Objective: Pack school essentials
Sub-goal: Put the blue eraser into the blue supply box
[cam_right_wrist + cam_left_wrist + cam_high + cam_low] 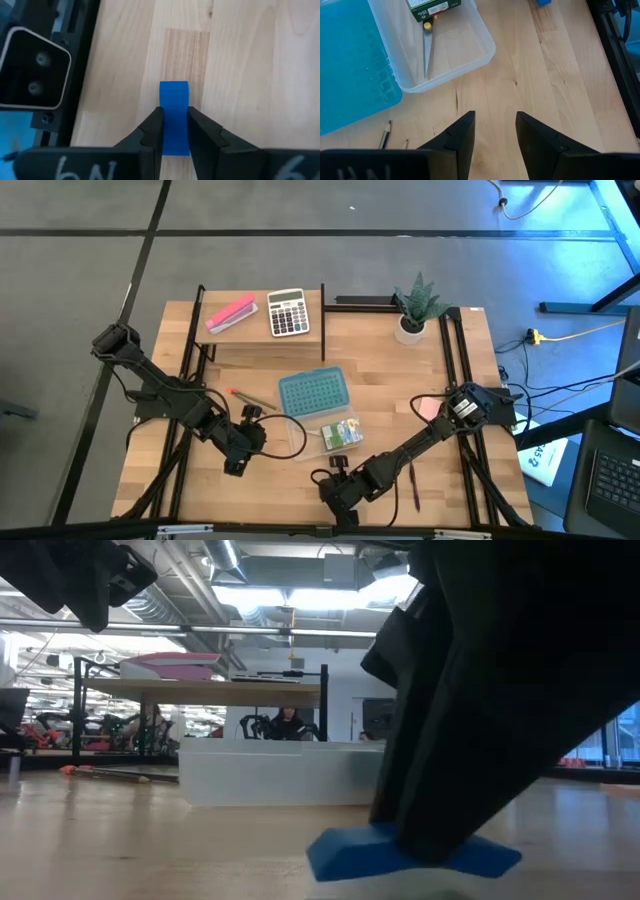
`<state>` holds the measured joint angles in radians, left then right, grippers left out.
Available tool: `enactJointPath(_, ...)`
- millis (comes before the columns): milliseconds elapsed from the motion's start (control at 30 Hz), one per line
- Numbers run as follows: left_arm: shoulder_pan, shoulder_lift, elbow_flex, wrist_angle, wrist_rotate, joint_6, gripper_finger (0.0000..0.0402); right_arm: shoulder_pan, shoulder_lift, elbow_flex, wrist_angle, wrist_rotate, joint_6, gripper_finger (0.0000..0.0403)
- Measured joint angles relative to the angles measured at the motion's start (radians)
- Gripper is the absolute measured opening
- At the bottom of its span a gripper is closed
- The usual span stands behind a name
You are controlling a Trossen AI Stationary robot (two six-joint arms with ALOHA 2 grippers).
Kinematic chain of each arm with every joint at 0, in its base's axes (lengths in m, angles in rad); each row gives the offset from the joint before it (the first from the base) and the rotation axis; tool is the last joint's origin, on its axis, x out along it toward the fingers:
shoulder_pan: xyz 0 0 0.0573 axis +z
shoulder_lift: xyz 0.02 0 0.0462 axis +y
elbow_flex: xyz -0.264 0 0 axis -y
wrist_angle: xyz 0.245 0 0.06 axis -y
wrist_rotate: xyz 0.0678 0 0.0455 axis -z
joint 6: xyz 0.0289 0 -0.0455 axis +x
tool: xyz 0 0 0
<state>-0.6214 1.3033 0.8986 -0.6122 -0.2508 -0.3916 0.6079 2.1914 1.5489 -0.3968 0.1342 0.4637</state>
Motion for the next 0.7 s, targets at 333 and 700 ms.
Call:
enactJointPath(333, 0.0, 0.0, 0.0, 0.0, 0.0, 0.002, 0.0135, -0.033, 0.0, 0.093, -0.173, -0.054, -0.044, 0.0076)
enactJointPath(700, 0.0, 0.0, 0.0, 0.0, 0.0, 0.003, 0.0135, -0.079, 0.0, 0.157, -0.239, -0.129, -0.053, 0.0076)
